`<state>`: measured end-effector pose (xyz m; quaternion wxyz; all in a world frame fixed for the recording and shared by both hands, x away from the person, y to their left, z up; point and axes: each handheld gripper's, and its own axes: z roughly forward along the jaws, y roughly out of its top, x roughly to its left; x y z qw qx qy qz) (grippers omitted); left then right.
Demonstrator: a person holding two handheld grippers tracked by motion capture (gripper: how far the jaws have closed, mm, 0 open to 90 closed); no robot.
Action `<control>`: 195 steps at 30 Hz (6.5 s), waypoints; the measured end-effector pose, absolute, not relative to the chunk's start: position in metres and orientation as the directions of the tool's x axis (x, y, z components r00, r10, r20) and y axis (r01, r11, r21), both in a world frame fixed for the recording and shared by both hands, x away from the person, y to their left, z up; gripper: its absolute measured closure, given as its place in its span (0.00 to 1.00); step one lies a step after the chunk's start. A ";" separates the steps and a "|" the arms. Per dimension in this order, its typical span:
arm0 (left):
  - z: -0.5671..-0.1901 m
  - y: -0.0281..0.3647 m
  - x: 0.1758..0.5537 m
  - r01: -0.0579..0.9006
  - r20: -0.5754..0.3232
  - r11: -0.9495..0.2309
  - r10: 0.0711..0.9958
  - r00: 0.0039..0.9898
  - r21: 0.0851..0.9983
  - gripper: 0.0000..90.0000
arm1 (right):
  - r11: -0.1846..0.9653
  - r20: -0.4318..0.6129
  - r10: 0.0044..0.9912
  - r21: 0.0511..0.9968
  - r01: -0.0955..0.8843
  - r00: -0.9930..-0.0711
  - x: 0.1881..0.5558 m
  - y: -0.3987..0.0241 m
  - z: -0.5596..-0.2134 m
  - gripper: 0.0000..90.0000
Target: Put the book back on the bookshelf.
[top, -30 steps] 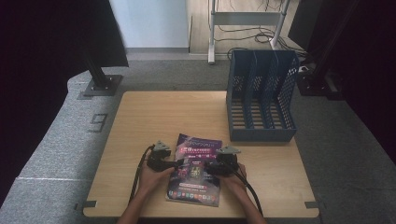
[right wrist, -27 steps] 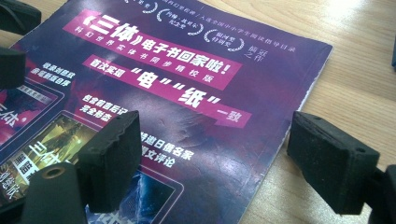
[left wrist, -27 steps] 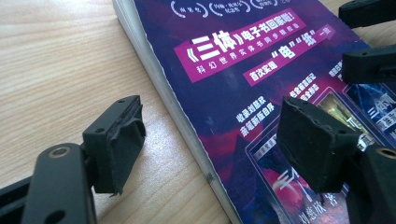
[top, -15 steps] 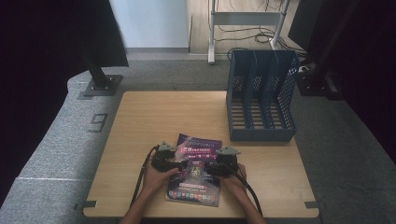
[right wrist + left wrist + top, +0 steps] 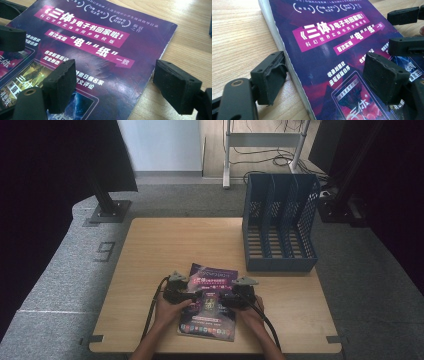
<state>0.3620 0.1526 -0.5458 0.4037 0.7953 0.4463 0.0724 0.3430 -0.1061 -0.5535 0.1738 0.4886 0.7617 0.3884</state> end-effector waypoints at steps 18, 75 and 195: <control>-0.542 0.157 0.362 0.682 -0.316 -0.229 0.754 0.575 0.695 0.24 | 0.215 0.118 0.882 0.762 0.611 -0.457 0.343 -0.107 -0.554 0.20; -0.540 0.146 0.383 0.654 -0.319 -0.257 0.711 0.627 0.712 0.37 | 0.216 0.117 0.882 0.761 0.611 -0.457 0.343 -0.107 -0.554 0.20; -0.476 0.130 0.351 0.404 -0.139 -0.304 0.626 0.768 0.863 0.96 | 0.121 0.212 0.844 0.820 0.560 -0.493 0.339 -0.131 -0.534 0.22</control>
